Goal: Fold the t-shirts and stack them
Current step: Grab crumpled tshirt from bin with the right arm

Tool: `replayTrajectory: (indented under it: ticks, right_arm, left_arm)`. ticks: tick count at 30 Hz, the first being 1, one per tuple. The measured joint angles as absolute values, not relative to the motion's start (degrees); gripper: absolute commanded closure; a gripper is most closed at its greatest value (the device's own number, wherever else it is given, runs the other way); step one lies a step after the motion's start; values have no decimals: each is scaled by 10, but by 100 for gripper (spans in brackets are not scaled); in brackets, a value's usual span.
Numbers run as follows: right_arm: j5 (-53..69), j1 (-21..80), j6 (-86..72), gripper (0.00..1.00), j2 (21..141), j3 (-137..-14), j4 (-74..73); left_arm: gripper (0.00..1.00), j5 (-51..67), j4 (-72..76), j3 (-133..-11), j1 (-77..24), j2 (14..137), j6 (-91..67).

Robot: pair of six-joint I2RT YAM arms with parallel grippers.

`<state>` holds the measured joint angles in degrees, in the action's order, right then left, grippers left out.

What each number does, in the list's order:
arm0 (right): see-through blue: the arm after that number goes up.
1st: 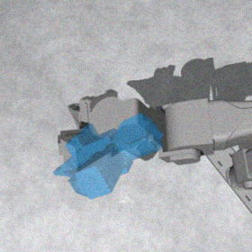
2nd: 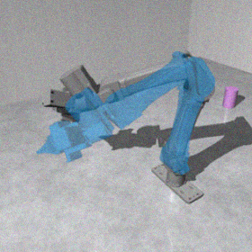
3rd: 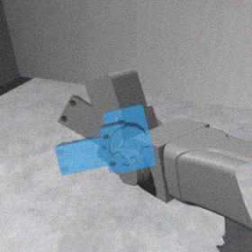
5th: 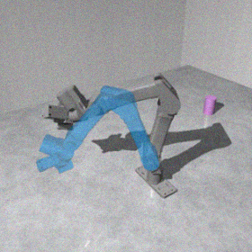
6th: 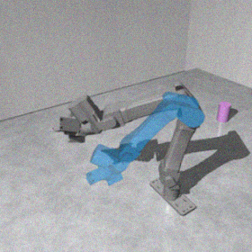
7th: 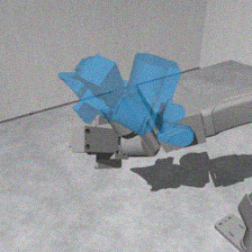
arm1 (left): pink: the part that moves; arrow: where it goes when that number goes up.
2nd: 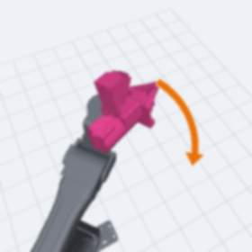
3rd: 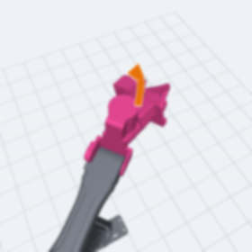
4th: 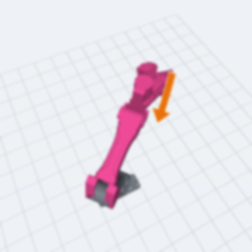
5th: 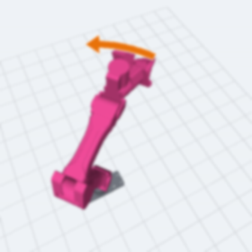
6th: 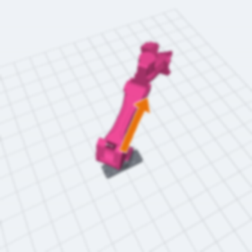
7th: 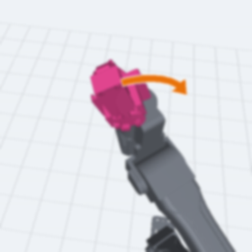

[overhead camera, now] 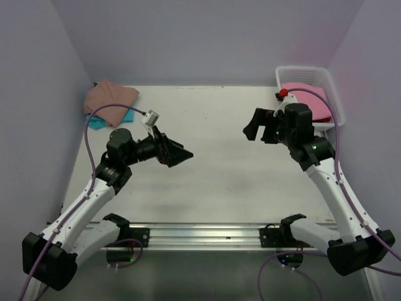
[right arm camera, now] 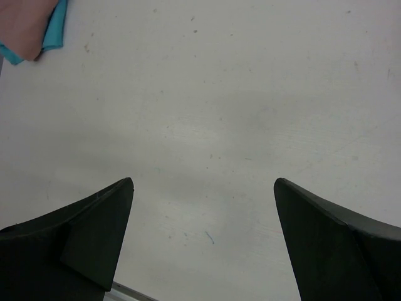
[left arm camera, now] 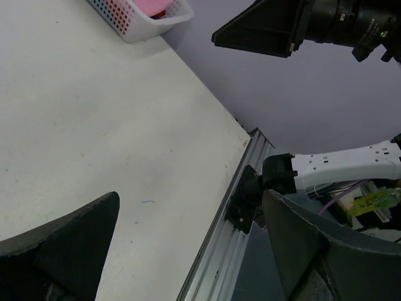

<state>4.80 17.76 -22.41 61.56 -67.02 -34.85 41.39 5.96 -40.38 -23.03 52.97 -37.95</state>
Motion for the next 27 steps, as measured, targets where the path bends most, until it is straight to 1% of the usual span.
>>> replayTrajectory:
  ticks: [6, 9, 13, 17, 23, 25, 27]
  right_arm:
    - [27, 177, -218, 1, 644, -695, -355]
    - [-22, 176, -218, 1, 723, -744, -362]
    - [-92, 147, -229, 1, 876, -861, -368]
    - [-120, 76, -274, 1, 1020, -1011, -415]
    - [-148, -20, -324, 1, 1180, -1244, -468]
    - [-152, -44, -333, 1, 1216, -1293, -477]
    - [-147, -66, -341, 3, 1253, -1328, -486]
  left_arm:
    - [0, 414, 66, -399, -230, 529, -384]
    - [0, 413, 62, -394, -230, 530, -384]
    - [0, 407, 49, -394, -230, 525, -383]
    - [0, 391, 22, -384, -230, 493, -382]
    - [0, 381, 10, -369, -230, 453, -383]
    - [0, 378, 5, -362, -230, 448, -384]
    - [0, 374, -6, -357, -230, 442, -384]
